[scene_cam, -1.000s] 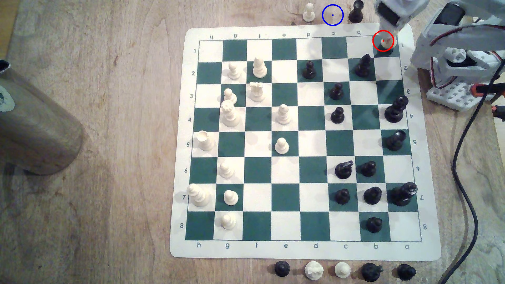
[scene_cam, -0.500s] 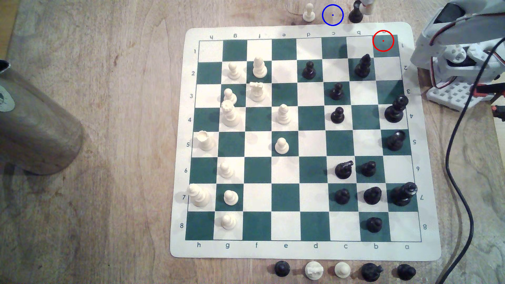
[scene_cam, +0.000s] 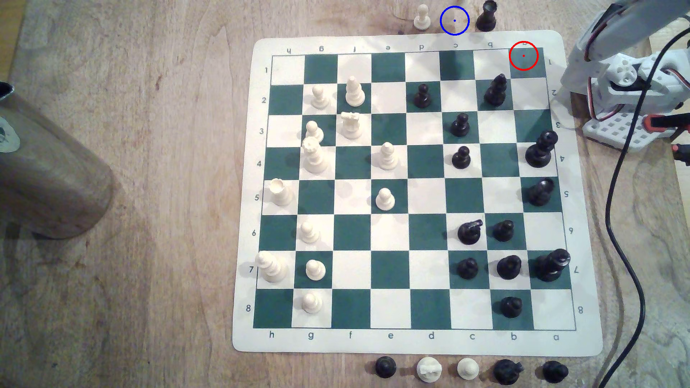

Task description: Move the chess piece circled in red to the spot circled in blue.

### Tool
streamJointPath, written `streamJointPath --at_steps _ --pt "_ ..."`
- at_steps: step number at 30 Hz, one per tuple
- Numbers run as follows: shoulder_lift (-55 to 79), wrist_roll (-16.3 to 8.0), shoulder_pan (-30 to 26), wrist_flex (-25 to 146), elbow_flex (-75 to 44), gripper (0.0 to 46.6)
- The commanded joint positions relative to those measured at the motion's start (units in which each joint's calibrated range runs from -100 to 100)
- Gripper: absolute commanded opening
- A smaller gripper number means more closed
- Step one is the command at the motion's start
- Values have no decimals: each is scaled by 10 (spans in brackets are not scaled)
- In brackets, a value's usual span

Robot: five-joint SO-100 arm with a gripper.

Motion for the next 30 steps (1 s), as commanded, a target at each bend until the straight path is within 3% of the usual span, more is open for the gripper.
streamJointPath --at_steps 1,30 --pt "10 2 -11 -31 -19 2" --pt "63 18 -16 -94 61 17"
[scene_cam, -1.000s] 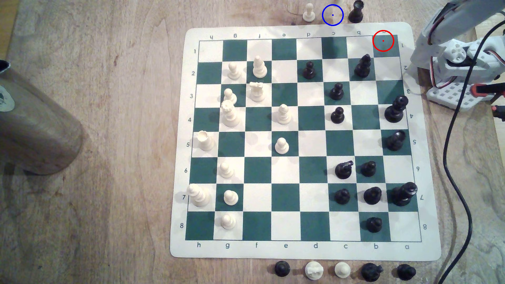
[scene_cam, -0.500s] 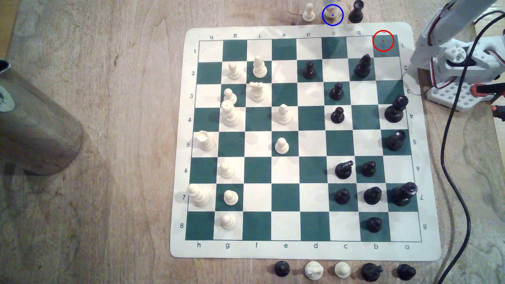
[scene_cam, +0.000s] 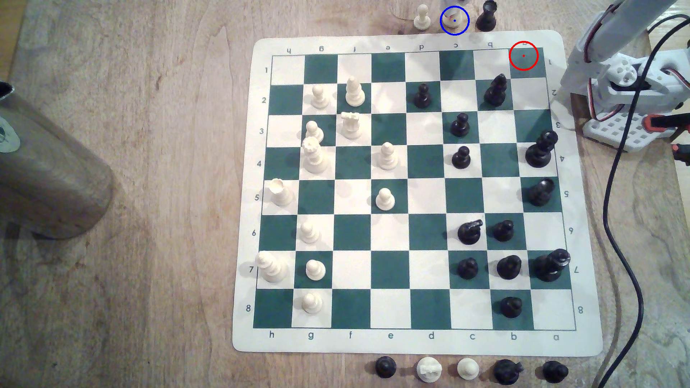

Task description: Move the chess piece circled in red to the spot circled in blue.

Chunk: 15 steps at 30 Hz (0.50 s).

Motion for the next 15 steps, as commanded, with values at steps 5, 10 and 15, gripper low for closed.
streamJointPath --at_steps 5,10,15 --pt "-5 -1 8 -14 15 111" --pt "-15 -4 16 -29 27 196" --pt "-47 -4 22 -9 21 206"
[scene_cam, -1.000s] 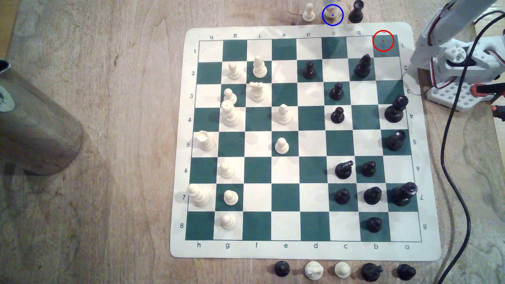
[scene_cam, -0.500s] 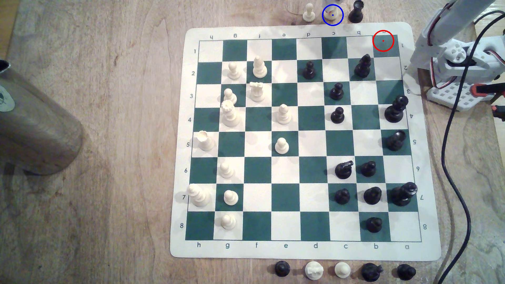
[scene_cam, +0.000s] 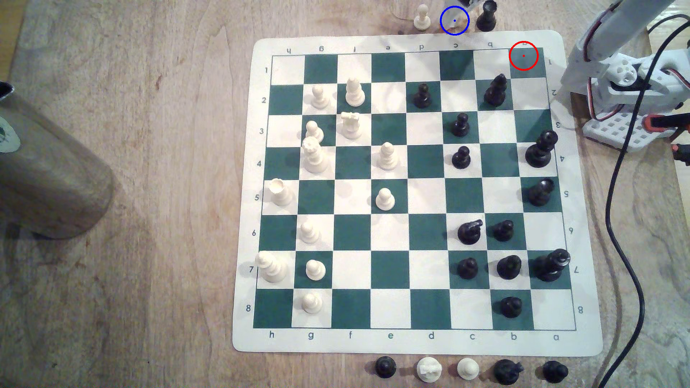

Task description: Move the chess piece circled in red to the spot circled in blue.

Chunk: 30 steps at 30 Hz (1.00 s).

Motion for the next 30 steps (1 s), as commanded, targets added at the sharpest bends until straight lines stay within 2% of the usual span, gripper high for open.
streamJointPath --at_steps 1,6,14,22,24,27,28,29,30 --pt "-57 -1 10 18 -17 207" --pt "-124 -3 1 48 -17 219" --pt "-250 -14 -55 138 -9 216" --pt "-395 -10 -118 135 69 204" --pt "-433 -10 -129 108 98 187" --pt "-480 -3 -140 32 146 131" --pt "-486 0 -144 10 158 93" --pt "-503 -2 -150 -35 185 2" --pt "-518 -5 -155 -60 201 2"
